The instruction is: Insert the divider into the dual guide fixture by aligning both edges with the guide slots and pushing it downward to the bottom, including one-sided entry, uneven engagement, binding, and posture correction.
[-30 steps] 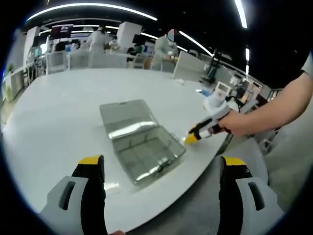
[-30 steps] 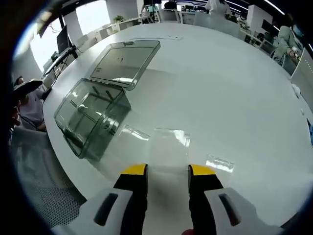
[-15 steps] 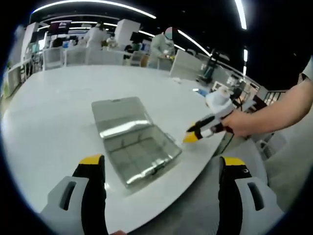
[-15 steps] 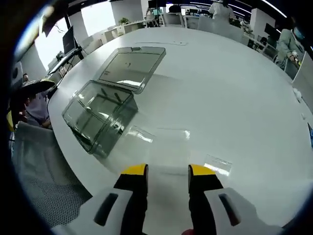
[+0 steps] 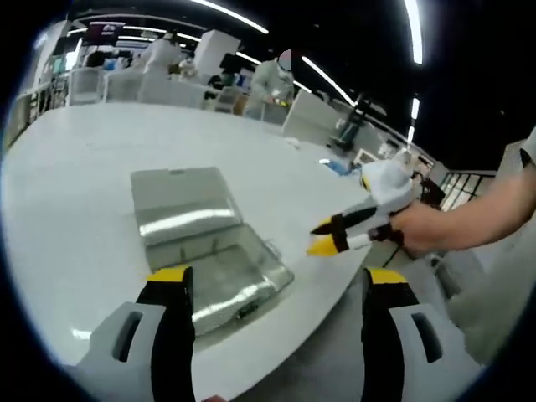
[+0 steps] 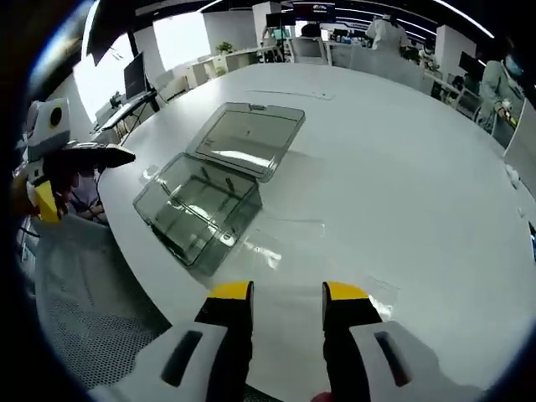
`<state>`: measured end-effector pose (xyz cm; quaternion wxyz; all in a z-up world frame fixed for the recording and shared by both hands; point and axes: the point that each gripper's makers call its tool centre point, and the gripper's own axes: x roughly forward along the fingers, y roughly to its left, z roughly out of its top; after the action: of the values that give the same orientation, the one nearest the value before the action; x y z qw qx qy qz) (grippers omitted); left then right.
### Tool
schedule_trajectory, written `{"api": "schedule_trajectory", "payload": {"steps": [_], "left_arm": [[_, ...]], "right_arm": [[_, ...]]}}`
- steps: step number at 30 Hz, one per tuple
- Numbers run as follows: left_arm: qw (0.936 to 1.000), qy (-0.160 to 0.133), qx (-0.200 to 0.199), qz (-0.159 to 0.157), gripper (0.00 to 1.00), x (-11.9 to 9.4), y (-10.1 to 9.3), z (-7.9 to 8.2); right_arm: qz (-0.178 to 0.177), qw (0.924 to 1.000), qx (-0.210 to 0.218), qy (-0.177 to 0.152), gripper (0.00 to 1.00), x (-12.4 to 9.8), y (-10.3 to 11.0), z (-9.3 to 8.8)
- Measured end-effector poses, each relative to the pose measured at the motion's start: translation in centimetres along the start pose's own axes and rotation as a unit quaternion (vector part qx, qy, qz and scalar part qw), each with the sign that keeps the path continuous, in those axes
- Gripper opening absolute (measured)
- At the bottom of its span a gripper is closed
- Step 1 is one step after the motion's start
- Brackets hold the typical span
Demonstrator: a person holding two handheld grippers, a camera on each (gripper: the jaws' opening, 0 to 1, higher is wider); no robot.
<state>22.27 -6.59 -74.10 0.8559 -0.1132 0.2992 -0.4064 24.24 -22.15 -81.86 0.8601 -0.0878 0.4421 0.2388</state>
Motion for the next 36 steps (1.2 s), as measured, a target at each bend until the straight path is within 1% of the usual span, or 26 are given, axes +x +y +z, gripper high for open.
{"api": "schedule_trajectory", "payload": {"steps": [4,5,6,11,14,15,17,26,31,36], "left_arm": [[0.9999,-0.003,-0.011,-0.013,0.71,1.0,-0.7,0.1],[0.9995,-0.005,-0.023,-0.021,0.69,1.3,-1.0,0.2],[0.9993,-0.005,-0.028,-0.024,0.68,1.5,-1.1,0.2],[0.9983,-0.001,-0.047,-0.034,0.62,2.6,-1.7,-0.2],[0.9968,-0.009,-0.067,-0.042,0.59,3.0,-2.1,0.0],[0.9967,-0.009,-0.069,-0.042,0.58,3.0,-2.1,0.1],[0.9953,-0.018,-0.084,-0.044,0.56,3.3,-2.0,0.3],[0.9899,-0.036,-0.125,-0.055,0.47,3.5,-2.5,0.7],[0.9845,-0.052,-0.156,-0.061,0.40,3.3,-2.5,0.9],[0.9805,-0.062,-0.175,-0.065,0.34,3.0,-2.7,1.0]], "right_arm": [[0.007,0.9999,-0.007,-0.011,0.28,-0.6,0.6,0.5],[0.009,0.9998,-0.006,-0.015,0.28,-0.7,0.8,0.7],[0.011,0.9998,-0.007,-0.016,0.28,-0.9,0.9,0.8],[0.020,0.9992,-0.018,-0.030,0.28,-1.6,2.0,1.5],[0.027,0.9988,-0.019,-0.037,0.28,-2.1,2.7,1.9],[0.029,0.9987,-0.020,-0.038,0.28,-2.2,2.9,2.0],[0.032,0.9983,-0.023,-0.043,0.28,-2.4,3.3,2.2],[0.053,0.9958,-0.034,-0.066,0.28,-3.5,5.5,3.7],[0.065,0.9940,-0.041,-0.078,0.28,-4.0,7.0,4.5],[0.074,0.9924,-0.045,-0.087,0.28,-4.4,7.9,4.9]]}}
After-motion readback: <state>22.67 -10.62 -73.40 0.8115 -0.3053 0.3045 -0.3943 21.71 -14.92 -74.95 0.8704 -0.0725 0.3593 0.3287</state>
